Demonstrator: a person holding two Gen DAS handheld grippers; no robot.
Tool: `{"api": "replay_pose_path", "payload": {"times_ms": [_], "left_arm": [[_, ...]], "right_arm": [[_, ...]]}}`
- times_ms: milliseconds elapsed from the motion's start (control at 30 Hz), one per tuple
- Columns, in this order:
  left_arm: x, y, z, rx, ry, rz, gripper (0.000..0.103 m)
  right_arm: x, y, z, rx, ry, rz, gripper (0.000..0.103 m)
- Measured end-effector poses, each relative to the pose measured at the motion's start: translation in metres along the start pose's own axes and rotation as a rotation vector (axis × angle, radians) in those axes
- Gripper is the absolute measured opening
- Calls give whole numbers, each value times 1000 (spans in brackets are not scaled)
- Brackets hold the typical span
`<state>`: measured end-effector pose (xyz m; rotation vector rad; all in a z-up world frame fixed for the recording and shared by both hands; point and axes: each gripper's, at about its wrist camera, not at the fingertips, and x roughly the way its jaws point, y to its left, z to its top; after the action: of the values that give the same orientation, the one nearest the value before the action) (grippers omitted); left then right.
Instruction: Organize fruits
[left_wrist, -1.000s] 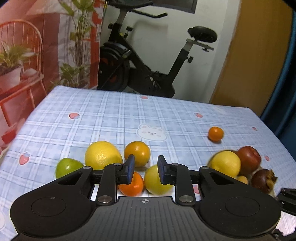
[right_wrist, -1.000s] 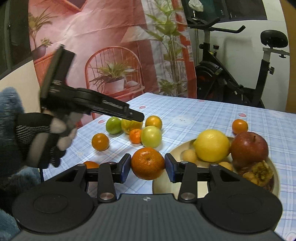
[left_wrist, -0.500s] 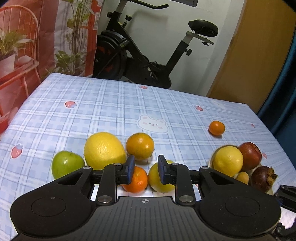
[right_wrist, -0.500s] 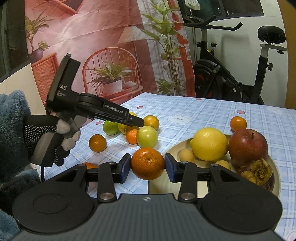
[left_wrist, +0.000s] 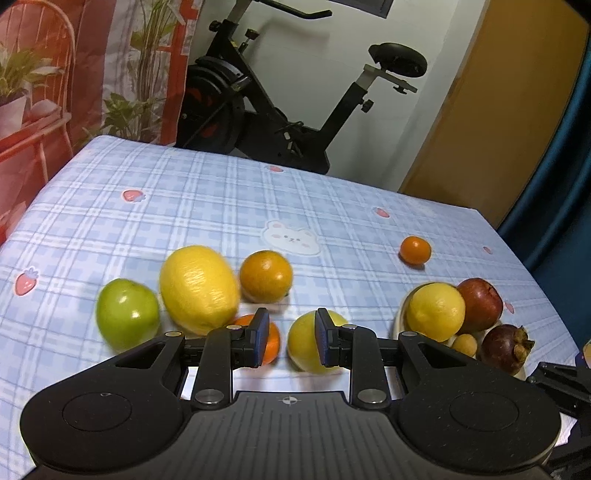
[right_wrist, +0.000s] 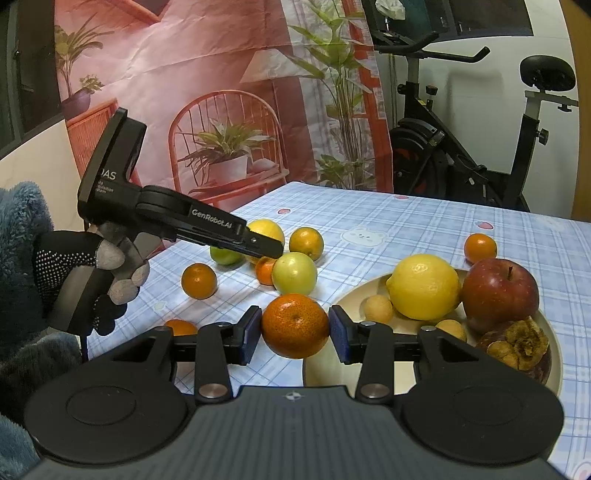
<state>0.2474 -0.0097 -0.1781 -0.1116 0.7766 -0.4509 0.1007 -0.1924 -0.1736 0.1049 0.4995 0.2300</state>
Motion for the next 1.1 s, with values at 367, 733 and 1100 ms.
{"api": "replay_pose_path", "payload": {"times_ms": [367, 733, 1100], "left_arm": [[27, -40, 4, 67, -4, -55, 29], [14, -25, 6, 29, -15, -72, 30], [14, 5, 12, -12, 13, 45, 30]], "right_arm": [[1, -3, 0, 12, 0, -8, 42], [0, -4, 0, 16, 1, -6, 42], [2, -4, -2, 21, 2, -4, 42]]}}
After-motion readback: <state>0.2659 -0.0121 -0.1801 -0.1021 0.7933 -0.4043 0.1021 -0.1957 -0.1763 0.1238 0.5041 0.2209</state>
